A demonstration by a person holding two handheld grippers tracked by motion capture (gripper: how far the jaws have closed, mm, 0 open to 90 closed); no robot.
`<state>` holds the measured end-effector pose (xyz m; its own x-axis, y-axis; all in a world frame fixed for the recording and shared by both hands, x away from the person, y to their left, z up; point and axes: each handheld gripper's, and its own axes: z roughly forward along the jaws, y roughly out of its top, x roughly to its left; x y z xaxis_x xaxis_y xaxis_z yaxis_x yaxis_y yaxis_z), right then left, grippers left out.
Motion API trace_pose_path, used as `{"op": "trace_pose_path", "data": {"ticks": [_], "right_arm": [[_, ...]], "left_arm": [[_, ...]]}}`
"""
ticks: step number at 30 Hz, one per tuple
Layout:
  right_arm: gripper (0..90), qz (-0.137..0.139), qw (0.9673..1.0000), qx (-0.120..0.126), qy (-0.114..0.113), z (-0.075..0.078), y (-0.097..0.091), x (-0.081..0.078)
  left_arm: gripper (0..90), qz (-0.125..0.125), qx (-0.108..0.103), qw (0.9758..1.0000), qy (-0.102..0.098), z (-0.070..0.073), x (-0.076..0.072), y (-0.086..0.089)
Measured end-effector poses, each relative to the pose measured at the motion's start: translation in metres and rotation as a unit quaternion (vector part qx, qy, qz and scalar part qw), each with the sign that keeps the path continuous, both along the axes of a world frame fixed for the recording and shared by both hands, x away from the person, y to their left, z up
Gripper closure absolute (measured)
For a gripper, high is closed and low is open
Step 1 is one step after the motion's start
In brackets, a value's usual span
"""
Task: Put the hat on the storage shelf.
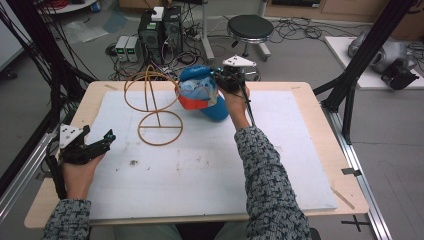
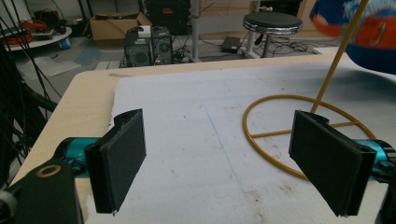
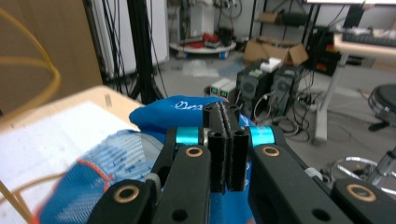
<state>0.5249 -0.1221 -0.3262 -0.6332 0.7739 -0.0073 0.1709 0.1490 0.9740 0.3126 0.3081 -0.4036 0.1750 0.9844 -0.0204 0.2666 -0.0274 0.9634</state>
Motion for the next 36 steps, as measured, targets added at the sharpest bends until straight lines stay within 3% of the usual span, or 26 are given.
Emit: {"op": "trace_pose_path", "data": {"ticks": [8, 13, 14, 23, 26, 36], "right_arm": [[90.0, -0.005, 0.999, 0.036, -0.026, 0.027, -0.008, -0.007], [90.0, -0.011, 0.9987, 0.036, -0.035, 0.039, -0.012, -0.009], [90.0, -0.011, 0.998, 0.042, -0.046, 0.046, -0.014, -0.011], [90.0, -0.015, 0.9956, 0.063, -0.068, 0.074, -0.021, -0.02], [90.0, -0.002, 0.9928, 0.084, -0.086, 0.091, -0.022, -0.028], [90.0, 0.027, 0.9889, 0.107, -0.1, 0.118, -0.011, -0.042]], "left_arm": [[19.0, -0.002, 0.0, 1.0, -0.001, 0.001, -0.001, 0.0], [19.1, -0.002, -0.001, 1.0, -0.002, 0.001, -0.001, 0.0], [19.1, -0.003, -0.002, 1.0, -0.003, 0.001, -0.001, 0.0], [19.3, -0.004, -0.003, 1.0, -0.004, 0.003, -0.001, 0.0], [19.4, -0.003, -0.004, 1.0, -0.006, 0.003, -0.001, 0.0], [19.4, -0.002, -0.005, 1.0, -0.008, 0.004, -0.002, 0.001]]}}
